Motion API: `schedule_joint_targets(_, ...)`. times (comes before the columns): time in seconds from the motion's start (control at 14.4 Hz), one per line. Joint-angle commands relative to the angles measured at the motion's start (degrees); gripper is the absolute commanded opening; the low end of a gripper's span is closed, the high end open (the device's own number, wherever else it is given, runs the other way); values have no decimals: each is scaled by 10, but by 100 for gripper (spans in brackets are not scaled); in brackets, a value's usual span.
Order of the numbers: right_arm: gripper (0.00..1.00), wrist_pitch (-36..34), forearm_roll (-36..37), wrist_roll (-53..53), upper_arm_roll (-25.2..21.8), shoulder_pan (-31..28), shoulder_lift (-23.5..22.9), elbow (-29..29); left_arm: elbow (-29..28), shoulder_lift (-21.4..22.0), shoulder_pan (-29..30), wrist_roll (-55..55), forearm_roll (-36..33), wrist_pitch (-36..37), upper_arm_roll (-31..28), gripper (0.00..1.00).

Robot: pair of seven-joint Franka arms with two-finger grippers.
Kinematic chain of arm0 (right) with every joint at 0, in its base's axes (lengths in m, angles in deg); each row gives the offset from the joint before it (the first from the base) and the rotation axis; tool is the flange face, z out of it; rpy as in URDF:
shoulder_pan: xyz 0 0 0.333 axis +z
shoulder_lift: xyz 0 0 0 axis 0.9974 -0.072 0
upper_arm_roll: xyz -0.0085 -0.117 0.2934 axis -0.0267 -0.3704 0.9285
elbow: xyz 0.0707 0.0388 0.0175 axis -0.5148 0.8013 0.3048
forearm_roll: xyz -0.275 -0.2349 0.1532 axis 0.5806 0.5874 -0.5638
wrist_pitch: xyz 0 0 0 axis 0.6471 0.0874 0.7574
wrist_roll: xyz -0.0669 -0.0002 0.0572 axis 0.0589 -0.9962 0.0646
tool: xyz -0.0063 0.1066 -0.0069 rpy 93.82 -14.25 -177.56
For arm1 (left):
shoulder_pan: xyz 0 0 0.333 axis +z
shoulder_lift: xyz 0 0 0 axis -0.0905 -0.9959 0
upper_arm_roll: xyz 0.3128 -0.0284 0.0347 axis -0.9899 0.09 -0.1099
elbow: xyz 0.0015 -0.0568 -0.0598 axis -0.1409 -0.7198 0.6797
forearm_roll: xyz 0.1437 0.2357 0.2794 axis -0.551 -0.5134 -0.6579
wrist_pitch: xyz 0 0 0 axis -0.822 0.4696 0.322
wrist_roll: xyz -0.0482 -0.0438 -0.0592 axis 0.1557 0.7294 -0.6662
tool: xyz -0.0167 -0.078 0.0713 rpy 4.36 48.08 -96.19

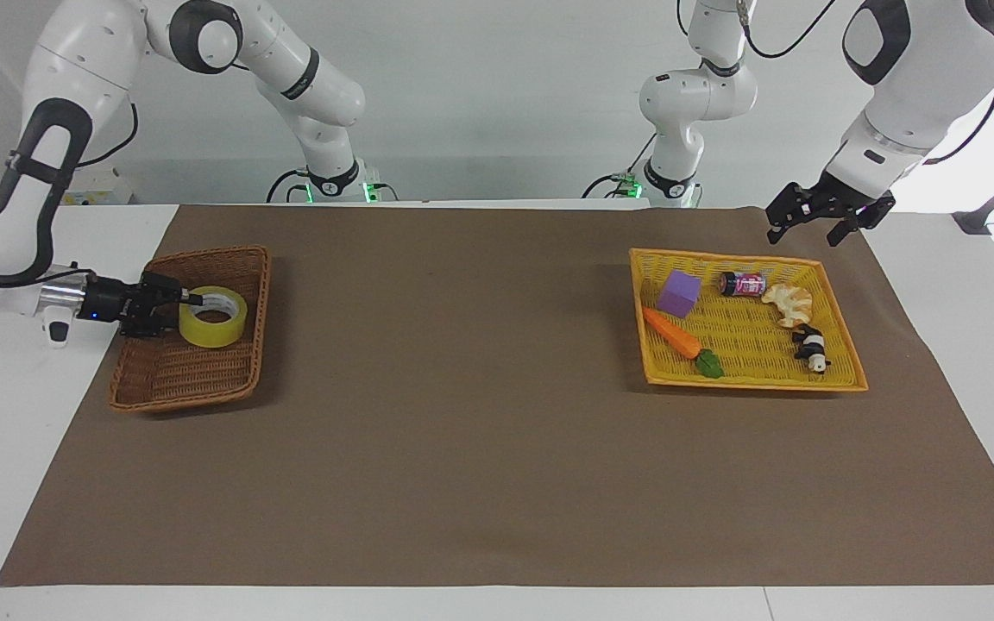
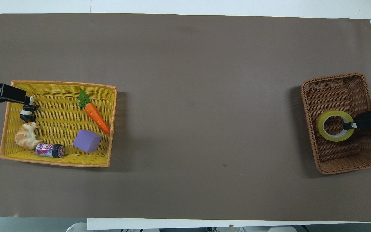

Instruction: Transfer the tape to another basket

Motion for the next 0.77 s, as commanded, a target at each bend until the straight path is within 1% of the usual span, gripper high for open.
schedule_joint_targets(0.0, 99, 11, 18, 13, 3, 2, 7, -11, 26, -4, -18, 6, -12, 34, -19, 99)
schedule_joint_targets(0.14, 99, 12, 30, 7, 3, 11, 10, -35, 55, -16, -24, 7, -21, 60, -19, 99)
schedule_joint_targets(0.21, 99, 15, 31, 0, 3, 21, 23, -36, 57, -18, -26, 6, -30, 62, -19, 99)
schedule_joint_targets(0.28, 99, 33, 42, -19, 2, 37, 45, -36, 53, -17, -33, 7, -32, 61, -20, 99)
schedule_joint_targets(0.35, 99, 45, 79, -39, 3, 55, 70, -36, 51, -17, -35, 6, -33, 59, -20, 99)
schedule_joint_targets(0.42, 99, 60, 118, -67, 4, 86, 101, -36, 45, -15, -38, 6, -33, 60, -19, 99)
schedule_joint_targets(0.56, 99, 61, 173, -136, 3, 143, 155, -36, 41, -12, -47, 6, -33, 62, -19, 99)
schedule_joint_targets(0.7, 99, 60, 188, -229, 4, 169, 196, -36, 38, -10, -52, 1, -33, 66, -16, 99)
